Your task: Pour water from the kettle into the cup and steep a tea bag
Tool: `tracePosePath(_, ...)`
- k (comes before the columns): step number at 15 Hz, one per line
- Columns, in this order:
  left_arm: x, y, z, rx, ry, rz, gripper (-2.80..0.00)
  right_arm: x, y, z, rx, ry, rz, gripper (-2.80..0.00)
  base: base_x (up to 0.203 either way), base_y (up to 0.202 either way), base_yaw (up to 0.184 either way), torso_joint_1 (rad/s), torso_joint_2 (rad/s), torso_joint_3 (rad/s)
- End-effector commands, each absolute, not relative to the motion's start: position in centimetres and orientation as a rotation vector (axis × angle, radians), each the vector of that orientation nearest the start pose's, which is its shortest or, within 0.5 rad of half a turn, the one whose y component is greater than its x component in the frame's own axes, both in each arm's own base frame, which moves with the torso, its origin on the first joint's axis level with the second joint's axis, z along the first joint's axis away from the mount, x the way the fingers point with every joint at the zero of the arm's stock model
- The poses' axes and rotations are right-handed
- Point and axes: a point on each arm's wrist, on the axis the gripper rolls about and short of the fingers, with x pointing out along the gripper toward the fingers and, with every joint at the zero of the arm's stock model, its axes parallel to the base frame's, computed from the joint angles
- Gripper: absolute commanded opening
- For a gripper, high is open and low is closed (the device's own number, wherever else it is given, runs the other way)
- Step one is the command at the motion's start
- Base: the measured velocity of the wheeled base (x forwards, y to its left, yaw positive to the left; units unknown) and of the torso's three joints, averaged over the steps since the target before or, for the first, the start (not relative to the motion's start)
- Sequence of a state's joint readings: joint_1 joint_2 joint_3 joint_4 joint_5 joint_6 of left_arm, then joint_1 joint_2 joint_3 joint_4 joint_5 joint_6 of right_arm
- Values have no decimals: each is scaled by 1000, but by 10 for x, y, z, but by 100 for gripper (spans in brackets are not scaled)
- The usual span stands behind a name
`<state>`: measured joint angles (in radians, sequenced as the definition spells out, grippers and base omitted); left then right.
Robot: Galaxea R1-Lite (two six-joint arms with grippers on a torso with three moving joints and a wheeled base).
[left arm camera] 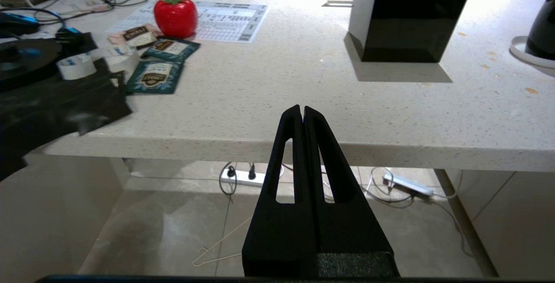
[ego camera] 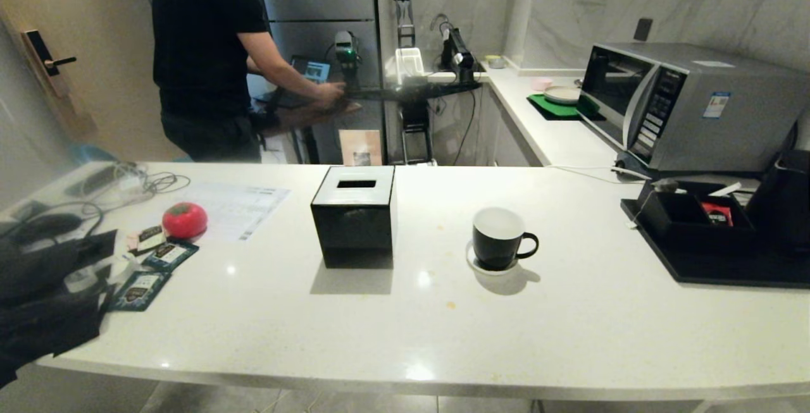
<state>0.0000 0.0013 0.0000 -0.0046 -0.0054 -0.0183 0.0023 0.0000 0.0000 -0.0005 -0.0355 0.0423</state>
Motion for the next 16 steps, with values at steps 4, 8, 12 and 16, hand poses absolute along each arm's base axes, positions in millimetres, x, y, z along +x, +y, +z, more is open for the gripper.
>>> tracePosePath(4,-23,0,76,-18,-3,-6,-280,-23,-1,75,43,-1,-35,-280,5,-124,1,4,4,2)
tracePosePath(8,-23,0,76,-18,-3,-6,-280,-23,-1,75,43,-1,-34,-280,0,-195,1,1,3,3)
tracePosePath(12,-23,0,76,-18,-3,-6,-280,-23,-1,75,43,-1,-34,-280,0,-193,1,2,2,4)
tracePosePath(16,-23,0,76,-20,-3,-6,-280,-23,-1,75,43,-1,-34,-280,0,-193,3,-1,2,2)
